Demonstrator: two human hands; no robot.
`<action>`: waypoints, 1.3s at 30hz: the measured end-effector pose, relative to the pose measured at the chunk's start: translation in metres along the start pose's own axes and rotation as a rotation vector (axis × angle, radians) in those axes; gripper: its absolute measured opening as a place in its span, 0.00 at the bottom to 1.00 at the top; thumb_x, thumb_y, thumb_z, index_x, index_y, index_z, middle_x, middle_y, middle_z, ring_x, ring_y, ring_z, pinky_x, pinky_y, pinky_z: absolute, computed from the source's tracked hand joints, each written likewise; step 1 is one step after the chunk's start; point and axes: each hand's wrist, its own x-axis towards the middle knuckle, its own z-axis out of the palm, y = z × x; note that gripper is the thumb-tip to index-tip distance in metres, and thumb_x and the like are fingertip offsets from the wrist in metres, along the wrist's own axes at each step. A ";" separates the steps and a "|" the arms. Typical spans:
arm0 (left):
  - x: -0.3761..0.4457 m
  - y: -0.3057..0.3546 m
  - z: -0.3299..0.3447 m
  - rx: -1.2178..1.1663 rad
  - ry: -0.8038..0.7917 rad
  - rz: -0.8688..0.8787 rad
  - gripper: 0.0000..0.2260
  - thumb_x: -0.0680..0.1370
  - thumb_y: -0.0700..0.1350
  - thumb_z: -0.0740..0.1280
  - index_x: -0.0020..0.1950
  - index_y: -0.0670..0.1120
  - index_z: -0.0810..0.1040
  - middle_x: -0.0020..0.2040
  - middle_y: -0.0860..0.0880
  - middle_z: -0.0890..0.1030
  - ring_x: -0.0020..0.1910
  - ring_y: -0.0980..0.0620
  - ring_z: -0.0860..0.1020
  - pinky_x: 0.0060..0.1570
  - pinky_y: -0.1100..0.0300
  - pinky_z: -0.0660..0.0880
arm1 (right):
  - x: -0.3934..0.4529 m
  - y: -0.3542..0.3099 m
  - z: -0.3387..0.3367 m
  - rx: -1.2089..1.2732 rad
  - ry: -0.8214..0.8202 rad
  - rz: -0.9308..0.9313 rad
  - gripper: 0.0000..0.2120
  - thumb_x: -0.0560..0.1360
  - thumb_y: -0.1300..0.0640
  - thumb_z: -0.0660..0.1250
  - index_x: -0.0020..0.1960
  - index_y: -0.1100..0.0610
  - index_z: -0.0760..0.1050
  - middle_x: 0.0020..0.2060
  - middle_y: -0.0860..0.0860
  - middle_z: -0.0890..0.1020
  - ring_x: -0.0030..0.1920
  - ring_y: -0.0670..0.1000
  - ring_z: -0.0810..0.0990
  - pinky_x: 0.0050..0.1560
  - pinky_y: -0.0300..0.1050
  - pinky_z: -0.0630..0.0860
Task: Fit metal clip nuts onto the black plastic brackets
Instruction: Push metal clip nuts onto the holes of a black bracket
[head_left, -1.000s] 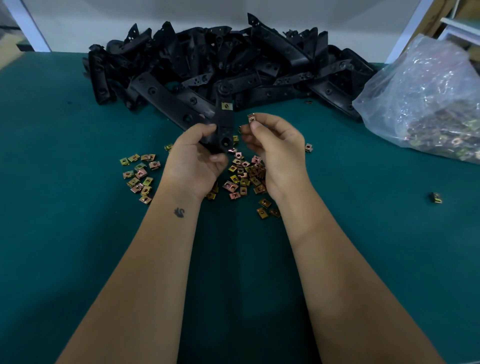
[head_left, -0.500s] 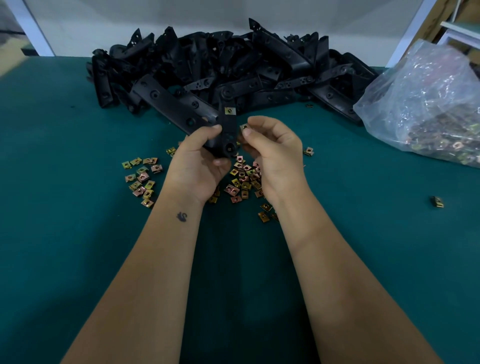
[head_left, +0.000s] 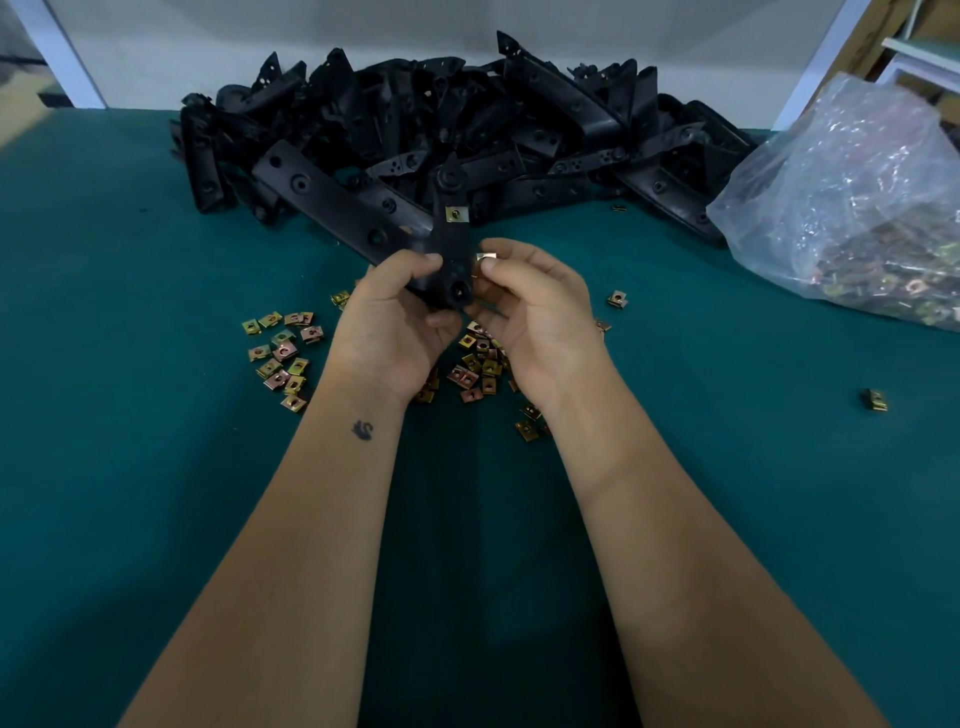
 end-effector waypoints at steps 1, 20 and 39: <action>0.000 0.000 0.000 0.004 0.000 0.003 0.17 0.74 0.38 0.62 0.63 0.42 0.69 0.56 0.44 0.73 0.41 0.54 0.74 0.27 0.69 0.62 | 0.000 0.000 0.000 -0.003 -0.007 0.004 0.09 0.76 0.71 0.64 0.42 0.59 0.78 0.34 0.51 0.83 0.37 0.48 0.81 0.45 0.46 0.80; 0.004 -0.002 -0.001 0.137 -0.101 0.122 0.13 0.80 0.36 0.63 0.64 0.45 0.70 0.52 0.49 0.80 0.47 0.55 0.78 0.44 0.64 0.73 | 0.001 -0.005 -0.005 0.008 -0.006 -0.018 0.11 0.73 0.73 0.68 0.50 0.60 0.77 0.33 0.50 0.82 0.35 0.44 0.81 0.40 0.36 0.77; 0.000 0.001 -0.004 0.145 -0.261 0.074 0.15 0.73 0.38 0.66 0.58 0.47 0.70 0.52 0.48 0.83 0.48 0.53 0.83 0.45 0.63 0.78 | 0.000 -0.017 -0.010 -0.072 -0.116 0.017 0.14 0.73 0.75 0.65 0.43 0.58 0.70 0.26 0.46 0.78 0.30 0.42 0.77 0.35 0.34 0.74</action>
